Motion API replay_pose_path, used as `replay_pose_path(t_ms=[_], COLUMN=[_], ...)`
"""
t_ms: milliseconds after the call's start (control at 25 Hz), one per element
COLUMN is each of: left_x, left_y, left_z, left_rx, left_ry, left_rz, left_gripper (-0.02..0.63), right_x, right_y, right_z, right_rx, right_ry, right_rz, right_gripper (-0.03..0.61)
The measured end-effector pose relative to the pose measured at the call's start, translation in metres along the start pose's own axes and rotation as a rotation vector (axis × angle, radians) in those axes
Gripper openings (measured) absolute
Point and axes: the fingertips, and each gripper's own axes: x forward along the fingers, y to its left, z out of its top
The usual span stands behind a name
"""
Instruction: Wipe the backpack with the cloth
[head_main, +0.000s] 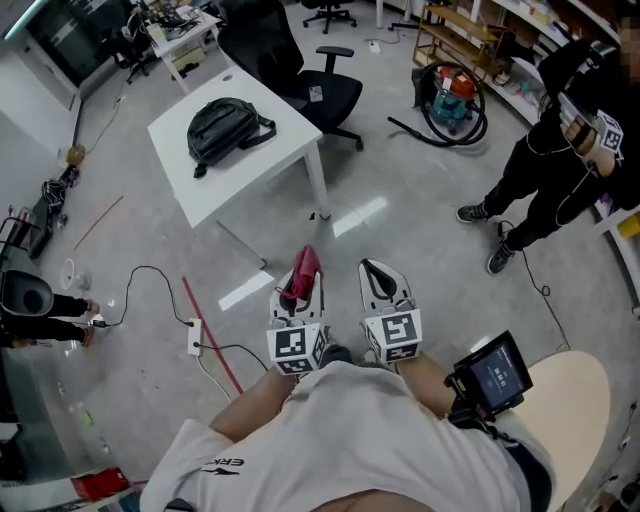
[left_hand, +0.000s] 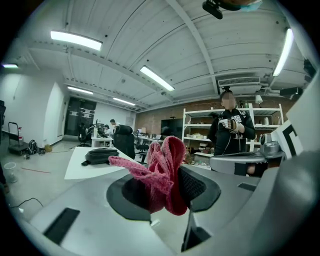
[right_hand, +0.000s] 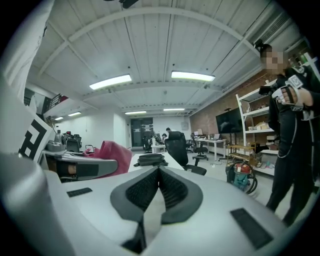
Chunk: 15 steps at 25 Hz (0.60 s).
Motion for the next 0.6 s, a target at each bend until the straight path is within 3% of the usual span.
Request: replay_pose_path(t_ms=[200,600], left_x=[0.007,0.015], left_y=[0.043,0.124], left_z=[0.015,0.034], left_rx=[-0.032,-0.048], left_ry=[-0.047,-0.109], left_rz=[0.055,0.102], left_gripper=[0.146,0.146], right_x=[0.039,0.106], right_y=[0.03,0.083], right_z=[0.021,0.044], right_rx=[-0.045,-0.088], right_ry=[-0.016,-0.048], right_rz=[0.074,0.136], right_gripper=[0.003,0.003])
